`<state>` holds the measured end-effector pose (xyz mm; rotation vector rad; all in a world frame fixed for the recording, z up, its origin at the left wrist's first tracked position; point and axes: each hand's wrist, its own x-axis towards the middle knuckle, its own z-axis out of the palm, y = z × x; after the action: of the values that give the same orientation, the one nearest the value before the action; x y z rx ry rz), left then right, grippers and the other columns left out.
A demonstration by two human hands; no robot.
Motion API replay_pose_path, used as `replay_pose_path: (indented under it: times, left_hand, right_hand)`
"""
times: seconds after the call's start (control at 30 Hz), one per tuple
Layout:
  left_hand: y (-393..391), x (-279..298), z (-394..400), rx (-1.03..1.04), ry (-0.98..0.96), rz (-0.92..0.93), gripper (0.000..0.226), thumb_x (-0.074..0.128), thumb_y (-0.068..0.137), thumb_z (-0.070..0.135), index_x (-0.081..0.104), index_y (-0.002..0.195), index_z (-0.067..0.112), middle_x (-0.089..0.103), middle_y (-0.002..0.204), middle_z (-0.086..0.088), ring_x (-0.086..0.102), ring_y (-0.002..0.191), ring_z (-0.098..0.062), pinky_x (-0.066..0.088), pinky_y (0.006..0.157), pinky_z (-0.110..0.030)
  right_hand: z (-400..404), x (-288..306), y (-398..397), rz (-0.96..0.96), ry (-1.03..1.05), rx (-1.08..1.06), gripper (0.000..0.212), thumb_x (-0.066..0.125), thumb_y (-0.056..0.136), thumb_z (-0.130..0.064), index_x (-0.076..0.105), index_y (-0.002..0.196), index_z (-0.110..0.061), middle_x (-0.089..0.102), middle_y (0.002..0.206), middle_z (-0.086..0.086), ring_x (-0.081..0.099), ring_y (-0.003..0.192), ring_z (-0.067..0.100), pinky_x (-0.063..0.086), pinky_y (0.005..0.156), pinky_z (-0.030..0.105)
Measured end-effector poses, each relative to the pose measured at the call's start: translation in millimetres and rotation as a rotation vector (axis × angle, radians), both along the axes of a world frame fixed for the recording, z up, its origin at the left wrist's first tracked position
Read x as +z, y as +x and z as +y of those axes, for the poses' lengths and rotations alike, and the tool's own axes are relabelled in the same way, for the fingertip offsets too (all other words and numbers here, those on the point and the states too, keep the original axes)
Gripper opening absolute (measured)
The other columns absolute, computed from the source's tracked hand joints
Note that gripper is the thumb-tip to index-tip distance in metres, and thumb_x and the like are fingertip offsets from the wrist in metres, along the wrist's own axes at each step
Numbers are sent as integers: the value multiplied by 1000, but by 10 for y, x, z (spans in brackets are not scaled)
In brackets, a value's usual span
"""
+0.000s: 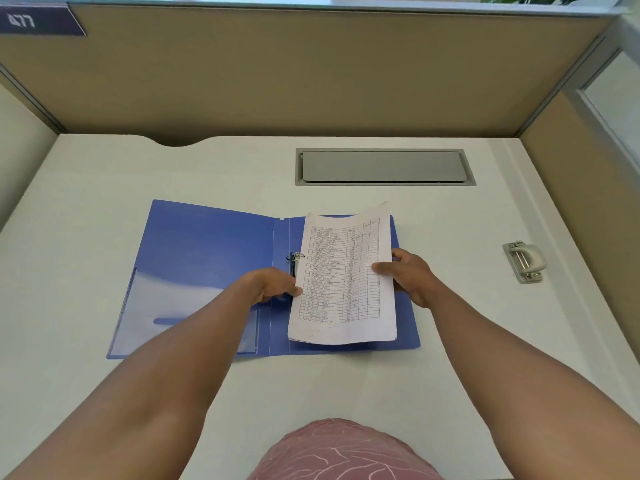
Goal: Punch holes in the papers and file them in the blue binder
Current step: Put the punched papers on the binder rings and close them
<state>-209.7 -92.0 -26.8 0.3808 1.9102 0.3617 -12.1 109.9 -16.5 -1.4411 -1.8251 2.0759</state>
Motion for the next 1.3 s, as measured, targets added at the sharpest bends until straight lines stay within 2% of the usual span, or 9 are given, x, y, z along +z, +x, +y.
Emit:
replay_pose_path:
  times: [0.07,0.13,0.2,0.3,0.37,0.83,1.03,1.17,1.3]
  left_hand:
    - [-17,-32,-8,11,-3,-2,26,67,94,25,70,119,18,65,124,-6,50,85,-15,41,64,-26]
    - [-30,-44,-21,4,-3,-1,27,67,94,25,71,120,20,66,123,-5,48,81,-13,33,59,-23]
    - [-27,-25,-29,-20,2,-9,29,66,95,25,70,123,20,65,117,-3,48,84,-15,36,63,-24]
    - [-33,-25,-51,-2,20,-30,34,71,91,19,69,125,18,65,123,-2,52,110,-20,39,96,-30]
    - [-43,-57,-71,20,27,-35,35,75,88,16,71,122,16,66,127,-2,53,119,-21,33,106,-31]
    - [-33,-127,-24,14,42,50,32,83,80,22,76,110,12,70,119,-3,59,112,-20,38,92,-28]
    - [-18,-73,-15,-39,28,26,38,66,94,37,67,123,13,63,127,-4,56,115,-20,42,92,-32]
    - [-4,-36,-14,-73,40,43,34,61,97,31,66,126,14,62,132,-4,54,110,-18,41,91,-32]
    - [-4,42,-36,-159,34,82,35,53,102,25,61,135,16,57,138,-5,50,127,-25,38,107,-35]
  right_hand:
    - [10,-19,6,4,-16,-16,37,73,83,-9,63,118,-11,72,110,5,71,97,26,59,85,41]
    - [20,-34,18,6,-33,-31,35,74,82,-9,64,116,-12,73,109,6,71,98,27,58,88,44]
    - [28,-44,29,11,-50,-46,32,74,82,-9,65,112,-12,73,108,7,71,97,28,57,88,45]
    - [32,-45,32,20,-71,-70,30,74,82,-7,65,110,-13,73,108,7,71,95,26,59,82,40]
    - [36,-46,26,22,-73,-74,31,74,82,-8,65,110,-14,73,108,6,71,96,26,58,82,40]
    - [36,-19,-3,49,-93,-81,34,73,81,-8,66,113,-14,73,110,6,70,101,27,57,89,42]
    - [33,57,-53,60,-90,-95,31,71,82,-6,66,112,-13,73,108,5,70,97,26,58,84,39]
    - [47,90,-67,27,-41,-36,27,70,83,-8,66,108,-18,72,108,2,69,96,22,57,80,35]
    - [62,124,-69,2,-1,-10,26,70,83,-7,65,106,-20,72,105,0,69,90,18,55,71,29]
